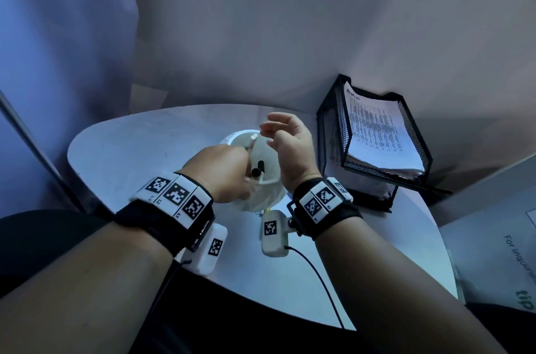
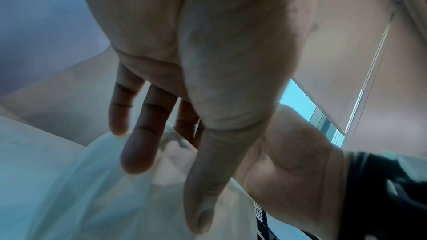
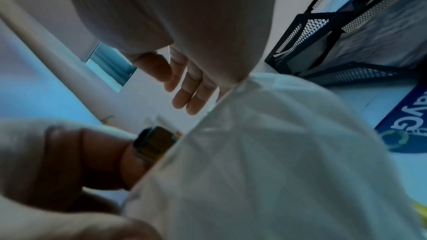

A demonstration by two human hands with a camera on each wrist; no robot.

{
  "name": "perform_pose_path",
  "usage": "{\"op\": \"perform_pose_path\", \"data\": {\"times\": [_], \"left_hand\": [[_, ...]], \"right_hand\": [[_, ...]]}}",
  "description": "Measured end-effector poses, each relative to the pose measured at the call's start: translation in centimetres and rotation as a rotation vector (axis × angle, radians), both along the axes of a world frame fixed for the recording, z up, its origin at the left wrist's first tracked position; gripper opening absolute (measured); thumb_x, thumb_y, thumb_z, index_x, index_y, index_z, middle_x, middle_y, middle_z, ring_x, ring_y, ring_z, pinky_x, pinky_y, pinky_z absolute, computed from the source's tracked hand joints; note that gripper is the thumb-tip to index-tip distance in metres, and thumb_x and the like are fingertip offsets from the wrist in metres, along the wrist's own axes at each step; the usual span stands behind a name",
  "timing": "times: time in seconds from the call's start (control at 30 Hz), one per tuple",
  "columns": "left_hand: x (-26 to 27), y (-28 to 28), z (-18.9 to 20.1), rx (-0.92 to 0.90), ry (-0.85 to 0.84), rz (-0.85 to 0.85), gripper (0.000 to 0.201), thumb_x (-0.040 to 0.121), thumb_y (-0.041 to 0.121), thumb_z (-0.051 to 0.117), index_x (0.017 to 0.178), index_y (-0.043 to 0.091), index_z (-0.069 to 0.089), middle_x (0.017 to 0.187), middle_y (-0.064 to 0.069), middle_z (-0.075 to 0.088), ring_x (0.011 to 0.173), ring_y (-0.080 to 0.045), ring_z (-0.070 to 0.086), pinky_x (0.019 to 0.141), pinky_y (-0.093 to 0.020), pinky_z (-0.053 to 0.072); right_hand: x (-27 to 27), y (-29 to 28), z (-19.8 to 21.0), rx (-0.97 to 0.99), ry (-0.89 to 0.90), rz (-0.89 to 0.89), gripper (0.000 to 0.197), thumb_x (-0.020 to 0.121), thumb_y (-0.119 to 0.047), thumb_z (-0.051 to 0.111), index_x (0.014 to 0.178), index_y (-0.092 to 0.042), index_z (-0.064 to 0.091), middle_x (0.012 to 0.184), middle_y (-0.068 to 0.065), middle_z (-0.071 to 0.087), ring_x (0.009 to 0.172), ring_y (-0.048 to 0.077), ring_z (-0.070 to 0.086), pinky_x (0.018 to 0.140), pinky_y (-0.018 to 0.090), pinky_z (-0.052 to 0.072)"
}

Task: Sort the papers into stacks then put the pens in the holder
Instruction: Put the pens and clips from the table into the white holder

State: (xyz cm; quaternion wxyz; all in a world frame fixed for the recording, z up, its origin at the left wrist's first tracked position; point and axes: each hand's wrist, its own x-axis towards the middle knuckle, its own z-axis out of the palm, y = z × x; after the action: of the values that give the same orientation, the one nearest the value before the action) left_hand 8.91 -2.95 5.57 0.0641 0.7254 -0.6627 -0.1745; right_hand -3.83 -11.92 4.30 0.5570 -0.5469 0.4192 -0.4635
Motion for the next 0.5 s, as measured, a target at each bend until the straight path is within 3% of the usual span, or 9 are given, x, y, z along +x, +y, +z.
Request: {"op": "perform_pose_path", "data": {"times": [0.17,0.3,0.4,0.5], "left_hand": [[0.3,-0.4,0.0,-0.054,0.014,0.019,0.020,0.076,0.039,0.075,0.086,0.022,0.071,0.078,-0.002,0.066,0.079,-0.026,0.060,0.062,-0.030,0.040],[0.3,-0.6,0.0,-0.080,0.043,0.057,0.015,0.078,0.039,0.072,0.085,0.026,0.068,0.081,-0.002,0.067,0.082,-0.027,0.062,0.065,-0.030,0.042],[0.2,-0.6,-0.2,-0.077,0.044,0.059,0.022,0.076,0.038,0.074,0.093,0.024,0.071,0.084,-0.003,0.068,0.083,-0.027,0.062,0.067,-0.030,0.043],[0.1,-0.5,-0.1,-0.068,0.034,0.052,0.026,0.074,0.039,0.077,0.094,0.023,0.071,0.084,-0.002,0.067,0.086,-0.026,0.064,0.067,-0.030,0.043]], "right_hand": [[-1.6,0.2,-0.9,-0.290,0.279,0.042,0.035,0.069,-0.004,0.047,0.096,-0.011,0.068,0.091,0.006,0.073,0.090,0.018,0.070,0.091,0.036,0.057],[-3.0,0.8,-0.4,-0.315,0.557,0.327,0.035,0.071,-0.014,0.056,0.099,-0.013,0.077,0.097,0.001,0.077,0.096,0.013,0.071,0.094,0.025,0.055],[-3.5,0.8,-0.4,-0.319,0.658,0.463,0.021,0.080,-0.014,0.069,0.099,-0.016,0.079,0.095,-0.004,0.078,0.097,0.011,0.070,0.094,0.032,0.055],[-3.4,0.8,-0.4,-0.353,0.714,0.453,0.015,0.087,-0.015,0.073,0.100,-0.017,0.079,0.095,-0.006,0.078,0.096,0.009,0.069,0.093,0.031,0.054]]}}
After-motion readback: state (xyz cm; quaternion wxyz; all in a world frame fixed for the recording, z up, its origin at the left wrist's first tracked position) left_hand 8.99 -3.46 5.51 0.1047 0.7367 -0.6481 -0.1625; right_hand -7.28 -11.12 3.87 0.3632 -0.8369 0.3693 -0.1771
